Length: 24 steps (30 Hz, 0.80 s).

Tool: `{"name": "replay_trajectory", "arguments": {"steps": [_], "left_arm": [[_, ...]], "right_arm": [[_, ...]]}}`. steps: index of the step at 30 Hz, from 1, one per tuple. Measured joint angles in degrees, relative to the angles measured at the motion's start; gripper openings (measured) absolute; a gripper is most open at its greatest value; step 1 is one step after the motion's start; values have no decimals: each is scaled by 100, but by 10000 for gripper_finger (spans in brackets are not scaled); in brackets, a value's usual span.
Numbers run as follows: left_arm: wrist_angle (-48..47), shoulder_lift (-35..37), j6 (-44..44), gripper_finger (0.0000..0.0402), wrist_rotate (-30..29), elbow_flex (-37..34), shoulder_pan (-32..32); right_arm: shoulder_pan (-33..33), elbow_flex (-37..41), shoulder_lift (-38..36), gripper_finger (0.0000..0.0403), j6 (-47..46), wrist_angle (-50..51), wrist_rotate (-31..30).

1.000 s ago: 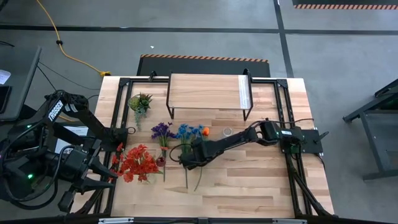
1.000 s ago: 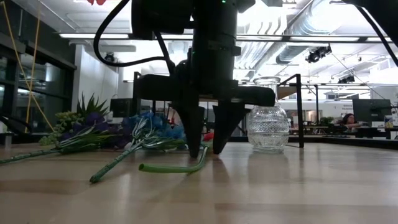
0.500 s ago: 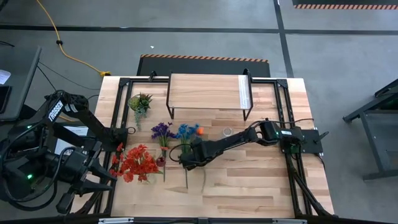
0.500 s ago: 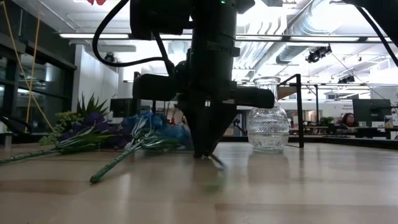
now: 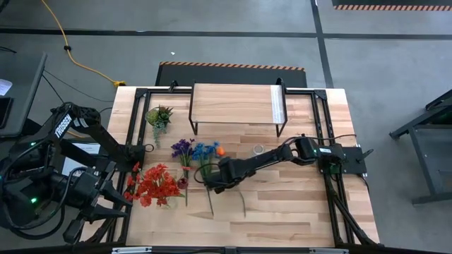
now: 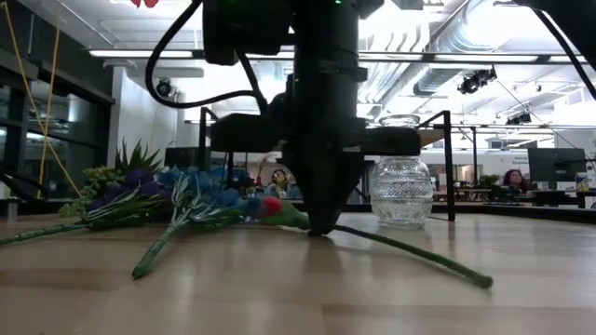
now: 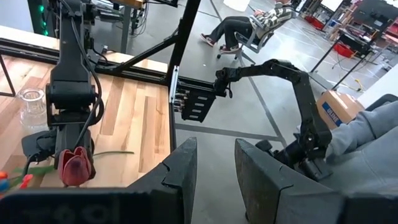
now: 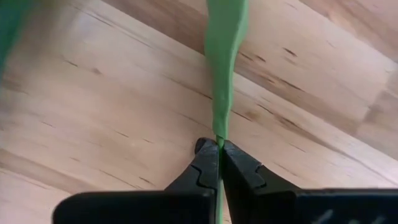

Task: Pick and place flowers into a vace then onto a shelf
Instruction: Put the orange flower into the right transparent vase

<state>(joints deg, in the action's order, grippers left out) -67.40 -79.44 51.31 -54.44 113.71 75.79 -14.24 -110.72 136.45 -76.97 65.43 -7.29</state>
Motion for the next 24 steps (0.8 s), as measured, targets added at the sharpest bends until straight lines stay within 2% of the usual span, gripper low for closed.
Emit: {"name": "replay_trajectory", "arguments": {"steps": [13, 24], "left_arm": [[-7, 0, -2, 143, -2, 0, 0], [-9, 0, -2, 143, -2, 0, 0]], "right_arm": [[-9, -677, -82, 1, 97, 1010, -184], [-7, -1925, -99, 1, 103, 2273, -794]]}}
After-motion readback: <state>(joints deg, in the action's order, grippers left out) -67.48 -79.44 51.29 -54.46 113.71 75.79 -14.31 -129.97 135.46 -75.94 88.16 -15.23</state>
